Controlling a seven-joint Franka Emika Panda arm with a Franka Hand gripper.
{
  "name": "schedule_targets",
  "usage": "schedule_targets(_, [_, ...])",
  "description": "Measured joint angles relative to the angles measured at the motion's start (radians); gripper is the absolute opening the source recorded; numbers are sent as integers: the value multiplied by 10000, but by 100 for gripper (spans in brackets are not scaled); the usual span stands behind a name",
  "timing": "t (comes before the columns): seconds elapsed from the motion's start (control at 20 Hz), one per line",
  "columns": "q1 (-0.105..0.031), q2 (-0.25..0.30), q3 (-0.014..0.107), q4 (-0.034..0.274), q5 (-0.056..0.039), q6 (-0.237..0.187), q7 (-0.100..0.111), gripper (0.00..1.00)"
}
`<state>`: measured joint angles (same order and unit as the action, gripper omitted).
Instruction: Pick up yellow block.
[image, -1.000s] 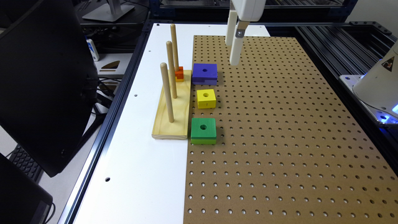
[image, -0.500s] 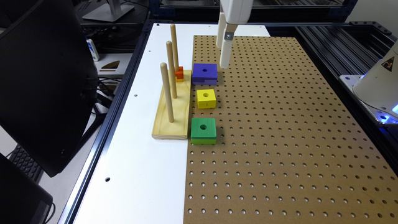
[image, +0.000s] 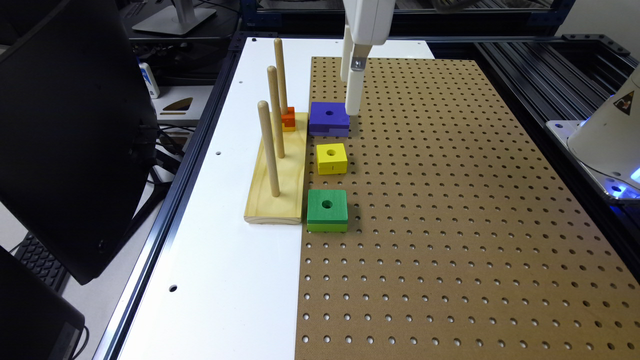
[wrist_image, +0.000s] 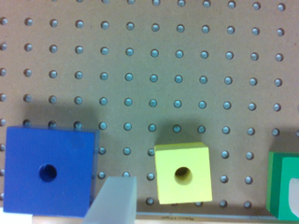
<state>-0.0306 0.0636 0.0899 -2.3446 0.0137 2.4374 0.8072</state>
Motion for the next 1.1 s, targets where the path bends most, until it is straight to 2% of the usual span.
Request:
schedule_targets(0.3, [-4,697,0,38,0,599,0,100])
schedule_targets(0.65, [-17,924,0,54,0,735,0,100])
schedule_targets(0.9, [-23,1701,-1,59,0,1529,0,100])
schedule_targets(1.1, [-29,1745,-1,74,0,1584,0,100])
